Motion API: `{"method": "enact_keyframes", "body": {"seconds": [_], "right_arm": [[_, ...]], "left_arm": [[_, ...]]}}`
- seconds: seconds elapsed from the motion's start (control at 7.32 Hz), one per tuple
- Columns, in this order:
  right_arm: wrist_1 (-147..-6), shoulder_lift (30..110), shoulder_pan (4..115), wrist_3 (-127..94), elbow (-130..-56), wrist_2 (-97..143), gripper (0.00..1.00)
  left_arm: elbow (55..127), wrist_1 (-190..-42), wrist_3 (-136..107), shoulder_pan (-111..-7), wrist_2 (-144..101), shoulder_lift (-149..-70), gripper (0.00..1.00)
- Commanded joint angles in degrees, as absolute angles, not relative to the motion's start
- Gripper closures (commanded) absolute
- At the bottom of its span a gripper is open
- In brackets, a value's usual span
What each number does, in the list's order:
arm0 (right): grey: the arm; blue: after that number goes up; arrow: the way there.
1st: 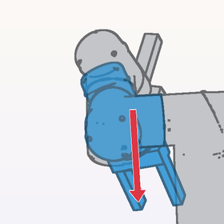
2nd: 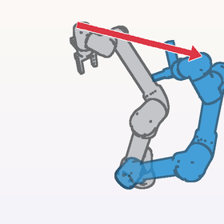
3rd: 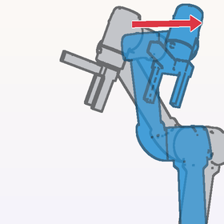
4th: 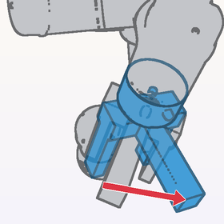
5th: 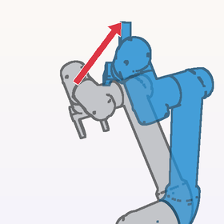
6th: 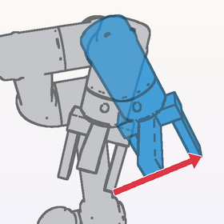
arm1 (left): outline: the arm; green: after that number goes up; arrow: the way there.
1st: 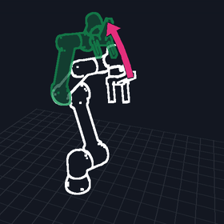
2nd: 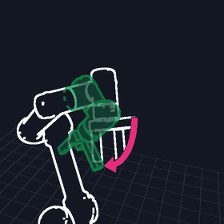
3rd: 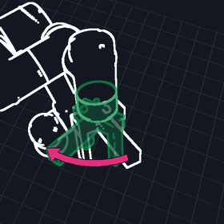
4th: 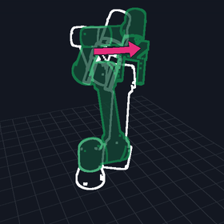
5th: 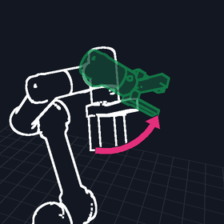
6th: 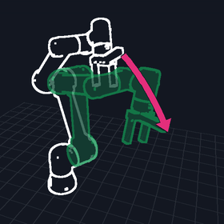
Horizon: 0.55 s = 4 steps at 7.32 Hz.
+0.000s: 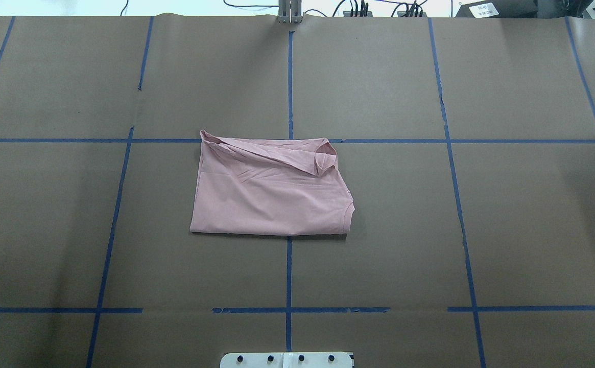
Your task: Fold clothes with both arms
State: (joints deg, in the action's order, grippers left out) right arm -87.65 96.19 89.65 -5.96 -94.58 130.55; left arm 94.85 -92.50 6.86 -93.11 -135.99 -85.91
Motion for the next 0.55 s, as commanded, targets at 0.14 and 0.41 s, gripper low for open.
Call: {"method": "enact_keyframes", "body": {"seconds": [0.14, 0.41], "right_arm": [[-87.5, 96.6, 89.6, -6.2, -94.5, 130.7, 0.0], [-87.5, 96.7, 89.6, -6.2, -94.3, 130.7, 0.0]], "left_arm": [[94.7, -93.0, 7.0, -92.7, -135.8, -85.8, 0.0], [94.8, -92.9, 7.1, -92.7, -135.8, -85.8, 0.0]]}}
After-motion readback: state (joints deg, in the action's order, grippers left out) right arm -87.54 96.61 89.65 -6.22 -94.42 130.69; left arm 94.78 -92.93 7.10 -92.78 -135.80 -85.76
